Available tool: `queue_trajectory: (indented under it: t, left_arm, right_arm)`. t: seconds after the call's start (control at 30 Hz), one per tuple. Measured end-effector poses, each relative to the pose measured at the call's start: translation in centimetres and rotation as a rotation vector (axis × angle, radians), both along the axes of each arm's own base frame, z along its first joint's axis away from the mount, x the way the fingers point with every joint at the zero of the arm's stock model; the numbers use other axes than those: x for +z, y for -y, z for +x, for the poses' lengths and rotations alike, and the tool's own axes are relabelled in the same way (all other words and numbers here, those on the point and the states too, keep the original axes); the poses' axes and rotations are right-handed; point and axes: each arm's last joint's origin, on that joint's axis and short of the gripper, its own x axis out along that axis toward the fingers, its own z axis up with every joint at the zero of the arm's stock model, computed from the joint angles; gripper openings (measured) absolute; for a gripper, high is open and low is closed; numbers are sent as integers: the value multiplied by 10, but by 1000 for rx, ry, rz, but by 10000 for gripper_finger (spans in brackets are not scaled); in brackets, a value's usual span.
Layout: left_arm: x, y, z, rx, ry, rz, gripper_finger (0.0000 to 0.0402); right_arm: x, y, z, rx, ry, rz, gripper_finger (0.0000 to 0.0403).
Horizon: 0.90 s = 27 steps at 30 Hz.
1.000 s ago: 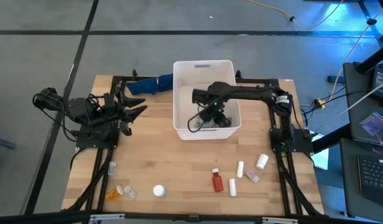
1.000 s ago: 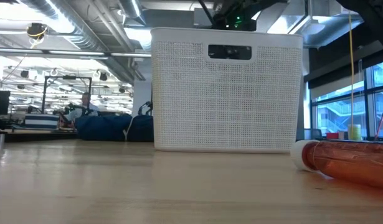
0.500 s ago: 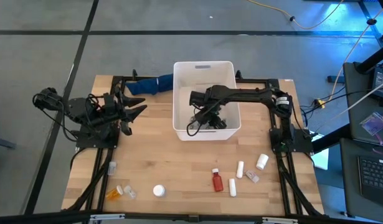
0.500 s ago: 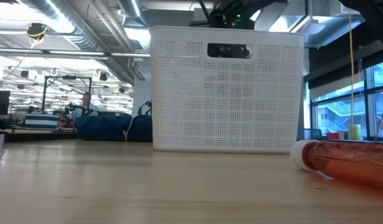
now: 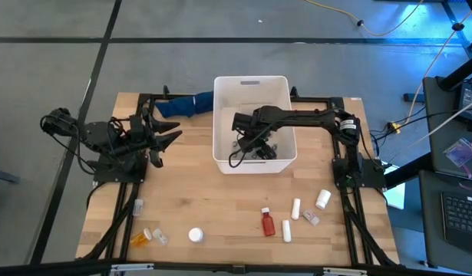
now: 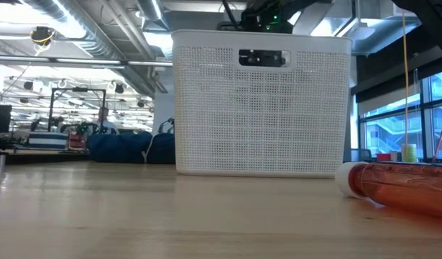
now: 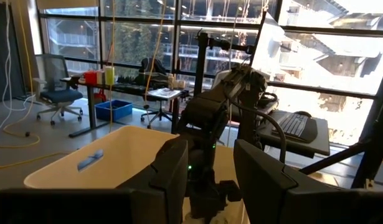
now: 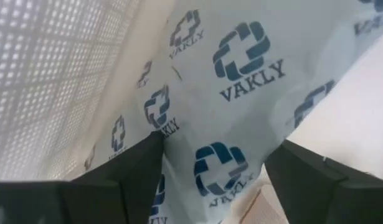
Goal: Pick & place medical supplies in basket/bin
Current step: Put the mailer bag into the bin, then put the left white medicine bottle into the bin
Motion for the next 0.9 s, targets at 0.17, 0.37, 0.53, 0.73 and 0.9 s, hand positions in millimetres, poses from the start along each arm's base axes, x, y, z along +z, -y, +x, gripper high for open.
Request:
queue_trajectory:
  t: [0.17,0.37,0.53,0.73,0.9]
  left_arm:
    - [0,0,0,0,0,0,125]
    - [1,-1,-2,3,8,-4,125]
    - [2,-2,-4,19,14,-8,125]
    - [2,-3,-5,27,8,7,125]
    - [1,-3,-6,27,0,11,125]
  right_arm:
    - [0,-1,0,15,4,-2,305]
    - [0,0,2,12,12,-25,365]
    - [0,2,0,-3,-15,-114,386]
    - [19,5,6,-63,26,-144,387]
    - [62,9,16,-203,158,-141,387]
